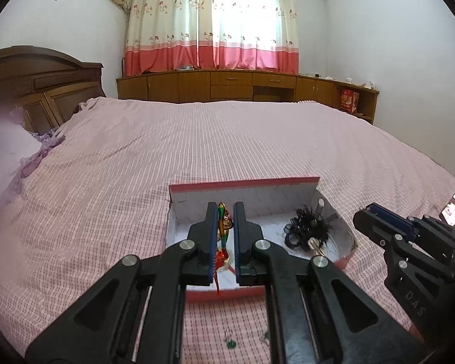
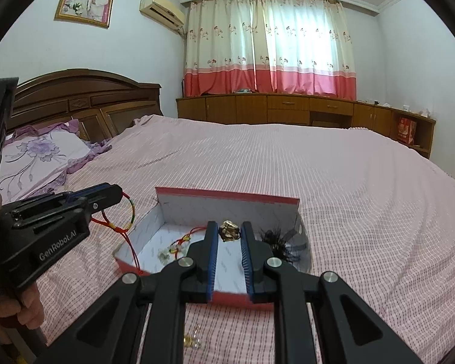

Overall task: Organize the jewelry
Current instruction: 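Carry the cord bracelet in left tool and gold charm in right tool into the shoebox, then open left tool releasing the cord bracelet while right tool releases the gold charm, then lift both open tools out and move them back over the remaining earrings, then close right tool on the gold pearl earring while left tool closes on a green bead earring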

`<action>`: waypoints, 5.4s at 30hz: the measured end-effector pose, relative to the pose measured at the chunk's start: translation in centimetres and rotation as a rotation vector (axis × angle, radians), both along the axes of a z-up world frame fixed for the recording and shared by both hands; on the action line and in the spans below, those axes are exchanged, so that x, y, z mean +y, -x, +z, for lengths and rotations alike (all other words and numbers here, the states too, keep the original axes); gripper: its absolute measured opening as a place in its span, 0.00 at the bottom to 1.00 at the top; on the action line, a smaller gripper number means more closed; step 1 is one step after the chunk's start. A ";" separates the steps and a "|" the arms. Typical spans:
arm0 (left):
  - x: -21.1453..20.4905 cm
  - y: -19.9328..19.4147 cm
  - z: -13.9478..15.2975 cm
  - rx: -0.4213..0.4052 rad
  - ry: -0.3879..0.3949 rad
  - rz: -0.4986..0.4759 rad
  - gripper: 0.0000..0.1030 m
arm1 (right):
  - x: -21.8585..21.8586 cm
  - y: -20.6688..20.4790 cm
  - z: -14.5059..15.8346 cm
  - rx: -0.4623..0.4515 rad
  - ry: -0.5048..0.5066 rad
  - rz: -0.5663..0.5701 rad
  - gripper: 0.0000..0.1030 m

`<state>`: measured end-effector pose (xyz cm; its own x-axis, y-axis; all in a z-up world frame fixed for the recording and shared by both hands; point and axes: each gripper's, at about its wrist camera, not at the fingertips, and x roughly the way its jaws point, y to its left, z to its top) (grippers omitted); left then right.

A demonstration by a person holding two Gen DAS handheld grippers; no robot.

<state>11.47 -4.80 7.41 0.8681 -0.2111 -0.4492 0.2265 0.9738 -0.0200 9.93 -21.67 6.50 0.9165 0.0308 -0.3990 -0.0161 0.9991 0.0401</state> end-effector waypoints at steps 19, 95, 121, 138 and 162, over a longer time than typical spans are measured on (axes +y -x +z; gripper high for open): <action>-0.4 -6.0 -4.5 0.072 0.000 0.041 0.01 | -1.5 -6.9 -3.4 0.083 0.006 -0.066 0.16; 2.3 4.0 -4.9 0.283 -0.025 0.046 0.28 | -0.5 3.2 -5.1 0.217 -0.059 -0.022 0.38; 2.1 5.6 -9.0 0.403 -0.050 0.033 0.28 | 1.1 7.3 -9.9 0.354 -0.120 0.006 0.38; 2.4 5.4 -10.1 0.408 -0.056 0.036 0.28 | 1.6 6.9 -12.7 0.396 -0.084 0.010 0.25; -0.1 2.3 -12.7 0.434 -0.057 0.021 0.10 | -0.8 7.3 -10.4 0.311 -0.121 -0.031 0.15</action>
<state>9.16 -4.92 -5.28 0.5998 -0.1595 -0.7841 0.1890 0.9804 -0.0549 2.64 -22.50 -3.88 0.7526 0.0688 -0.6549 0.0463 0.9865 0.1569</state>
